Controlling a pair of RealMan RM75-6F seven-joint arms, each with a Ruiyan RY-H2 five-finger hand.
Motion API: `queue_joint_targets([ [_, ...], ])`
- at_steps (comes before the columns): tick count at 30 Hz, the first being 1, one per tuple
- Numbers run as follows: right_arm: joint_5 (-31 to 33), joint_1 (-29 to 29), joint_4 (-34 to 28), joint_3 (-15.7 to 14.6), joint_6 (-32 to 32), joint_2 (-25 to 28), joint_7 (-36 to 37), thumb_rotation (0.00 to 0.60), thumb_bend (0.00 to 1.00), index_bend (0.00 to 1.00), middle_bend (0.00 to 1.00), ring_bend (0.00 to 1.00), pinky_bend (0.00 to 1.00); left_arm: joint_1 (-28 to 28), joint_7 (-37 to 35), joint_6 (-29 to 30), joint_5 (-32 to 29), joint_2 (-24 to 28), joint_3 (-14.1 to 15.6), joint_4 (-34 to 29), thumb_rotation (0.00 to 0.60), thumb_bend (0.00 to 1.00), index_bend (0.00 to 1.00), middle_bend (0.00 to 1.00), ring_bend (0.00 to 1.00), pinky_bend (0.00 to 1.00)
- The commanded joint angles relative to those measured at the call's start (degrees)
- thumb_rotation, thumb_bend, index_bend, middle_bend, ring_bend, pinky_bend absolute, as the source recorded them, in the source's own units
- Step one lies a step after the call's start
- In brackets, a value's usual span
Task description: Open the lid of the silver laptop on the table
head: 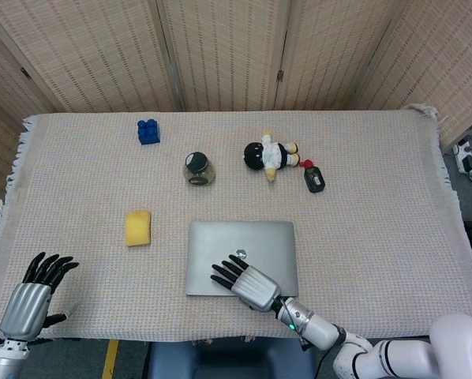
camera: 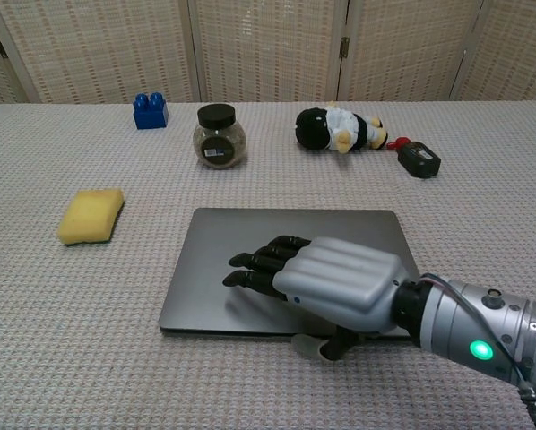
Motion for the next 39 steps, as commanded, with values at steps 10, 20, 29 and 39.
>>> queue_joint_targets([
  [10,4.21,1.13,-2.94,2.11,0.83,0.51,-12.82,0.6,0.49,0.0,0.0,0.0,0.0,-0.93,-14.16,3.7,6.21,-7.56,2.02,12.05,0.6,0.34,0.36,0.3,0.26,0.09],
  [20,9.51,3.59,-4.96,4.75,1.03,1.04,-24.72,0.6,0.49,0.0,0.0,0.0,0.0,-3.08,-16.47,1.85,10.49,-12.77,5.11,18.82,0.6,0.34,0.34,0.3,0.26,0.09],
  [29,14.25,6.45,-5.91,6.47,1.54,1.37,-32.62,0.6,0.49,0.0,0.0,0.0,0.0,-10.78,-13.03,-7.35,13.77,-14.09,5.9,15.97,0.6,0.4,0.1,0.12,0.07,0.01],
  [39,17.52,8.91,-5.46,6.94,3.24,0.58,-37.09,0.6,0.49,0.0,0.0,0.0,0.0,-19.82,-8.09,-21.92,9.59,-14.18,3.11,8.05,0.6,0.51,0.0,0.0,0.0,0.0],
])
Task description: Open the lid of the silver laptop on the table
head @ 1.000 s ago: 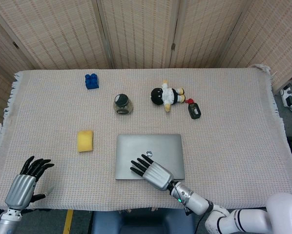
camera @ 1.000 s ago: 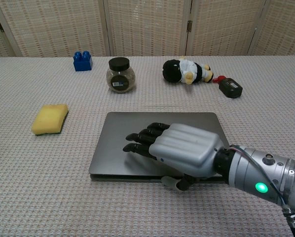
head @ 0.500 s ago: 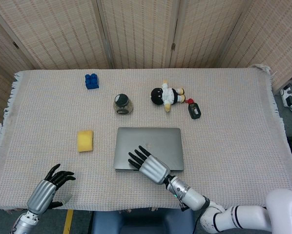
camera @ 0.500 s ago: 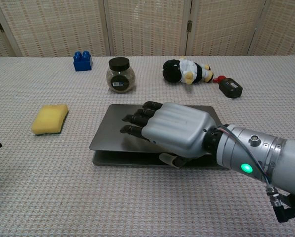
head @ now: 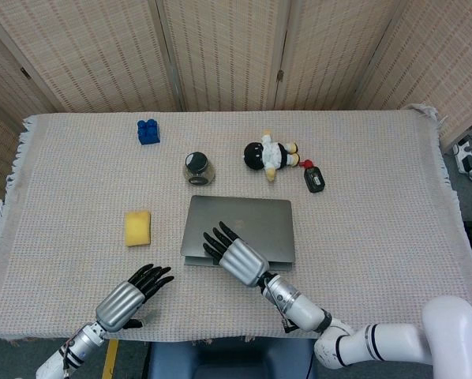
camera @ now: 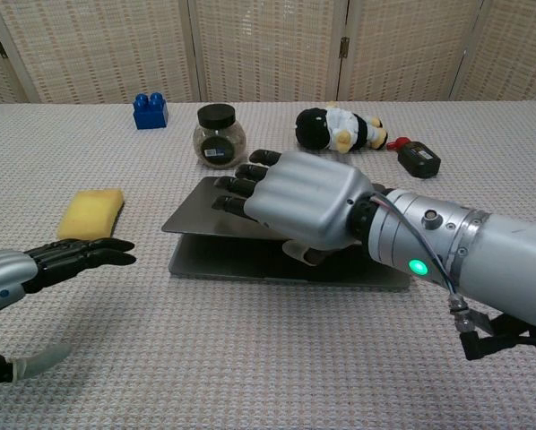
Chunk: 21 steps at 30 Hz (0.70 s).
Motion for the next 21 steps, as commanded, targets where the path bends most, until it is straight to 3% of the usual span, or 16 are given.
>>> queue_joint_targets([
  [1,0.83,0.66,0.17,0.21,0.46,-0.27,-0.56,0.6,0.49,0.0,0.0,0.0,0.0,-4.17,1.8,-6.8,-3.34,0.1,-1.65,-3.74,0.6,0.52,0.0,0.0,0.0,0.0],
  [8,2.41,1.92,0.7,0.12,1.43,-0.49,-1.41,0.6,0.49,0.0,0.0,0.0,0.0,-8.12,3.55,-12.95,-8.13,-0.9,-4.14,-6.17,0.6,0.59,0.0,0.0,0.0,0.0],
  [16,3.49,3.06,1.6,-0.51,2.39,-0.99,-1.78,0.6,0.49,0.0,0.0,0.0,0.0,-11.74,4.76,-17.37,-13.02,-4.34,-6.88,-3.92,0.6,0.61,0.0,0.0,0.0,0.0],
  [21,4.15,3.67,1.92,-0.66,2.85,-1.03,-1.78,0.6,0.49,0.0,0.0,0.0,0.0,-13.66,6.58,-20.62,-16.93,-6.34,-8.44,-2.85,0.489,0.61,0.0,0.0,0.0,0.0],
])
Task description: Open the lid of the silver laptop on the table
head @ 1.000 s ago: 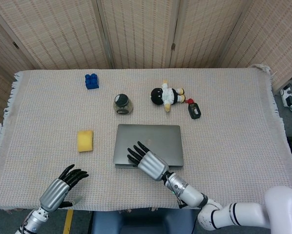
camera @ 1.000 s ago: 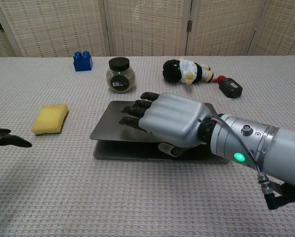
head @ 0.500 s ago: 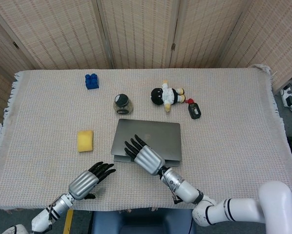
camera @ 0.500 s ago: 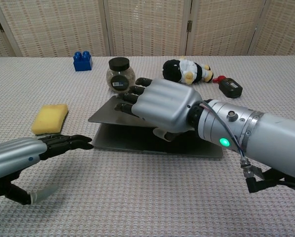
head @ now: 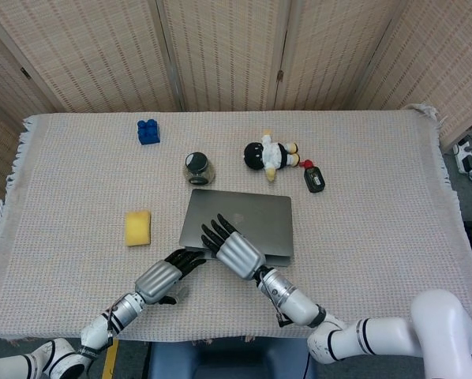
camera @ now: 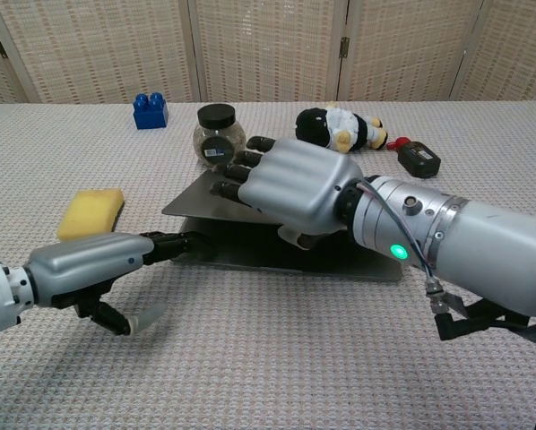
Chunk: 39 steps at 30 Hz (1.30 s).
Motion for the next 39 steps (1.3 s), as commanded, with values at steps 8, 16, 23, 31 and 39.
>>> queue_joint_targets([
  [8,1.1,0.8,0.75,-0.44,0.79,0.06,0.56,0.6,0.49,0.0,0.0,0.0,0.0,-3.19,6.02,-4.25,-7.93,-4.06,-3.33,2.86,0.314,0.61,0.0,0.0,0.0,0.0],
  [16,1.75,1.35,1.73,-1.19,0.79,-0.36,1.51,0.6,0.49,0.0,0.0,0.0,0.0,-4.27,10.3,-6.03,-13.16,-5.15,-3.98,3.37,0.224,0.61,0.0,0.0,0.0,0.0],
  [23,2.11,1.76,2.97,-1.97,0.45,-0.68,2.2,0.6,0.49,0.0,0.0,0.0,0.0,-4.53,13.08,-5.26,-15.13,-5.5,-3.82,3.1,0.192,0.61,0.0,0.0,0.0,0.0],
  [31,2.55,2.07,4.87,-2.55,0.35,-1.07,2.87,0.6,0.49,0.0,0.0,0.0,0.0,-5.03,14.81,-5.23,-16.85,-5.61,-3.47,2.59,0.191,0.61,0.0,0.0,0.0,0.0],
  [39,3.42,2.27,7.28,-2.83,0.15,-1.52,3.32,0.6,0.49,0.0,0.0,0.0,0.0,-5.27,15.37,-4.88,-17.71,-5.78,-3.09,2.5,0.191,0.61,0.0,0.0,0.0,0.0],
])
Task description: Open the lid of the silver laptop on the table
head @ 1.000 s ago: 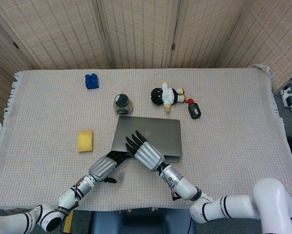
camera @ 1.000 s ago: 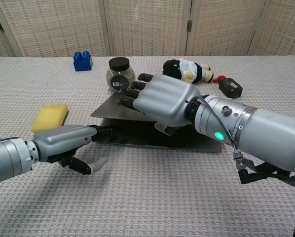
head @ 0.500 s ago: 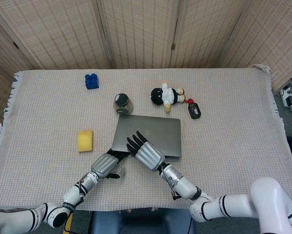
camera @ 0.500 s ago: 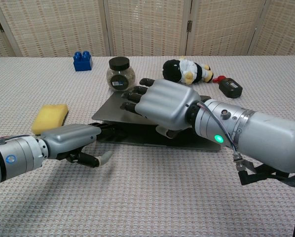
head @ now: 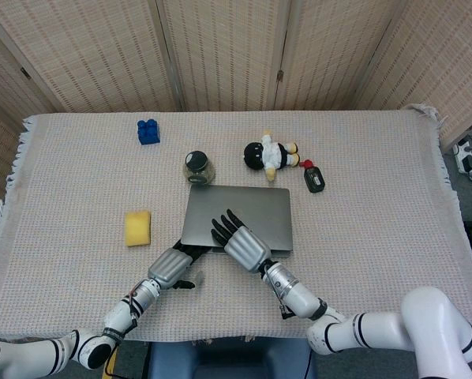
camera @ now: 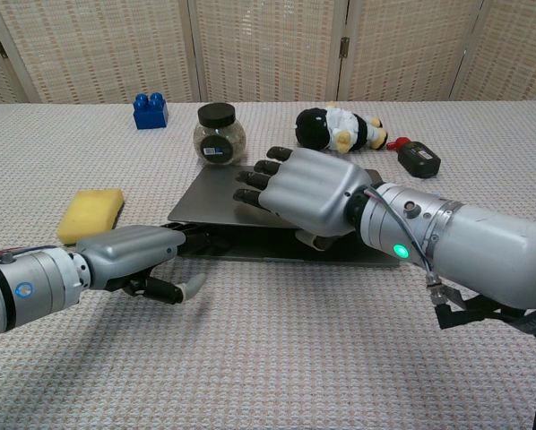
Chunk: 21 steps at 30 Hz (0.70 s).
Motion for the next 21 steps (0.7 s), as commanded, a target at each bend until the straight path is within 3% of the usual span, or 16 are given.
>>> queue_joint_targets([
  [1,0.03,0.09,0.55,-0.08,0.14,-0.18,0.17,0.6,0.49,0.0,0.0,0.0,0.0,-0.1,0.23,0.23,-0.16,-0.05,0.18,-0.02,0.19,0.61,0.0,0.0,0.0,0.0],
  [9,-0.14,0.02,-1.09,1.86,2.33,1.8,1.63,0.6,0.49,0.0,0.0,0.0,0.0,-0.18,0.7,1.04,-0.33,0.19,0.52,-0.8,0.194,0.61,0.0,0.0,0.0,0.0],
  [21,4.44,1.3,-2.99,8.16,3.59,6.44,4.9,0.6,0.49,0.0,0.0,0.0,0.0,-0.21,1.44,1.79,-0.82,0.51,0.97,-1.45,0.188,0.61,0.0,0.0,0.0,0.0],
])
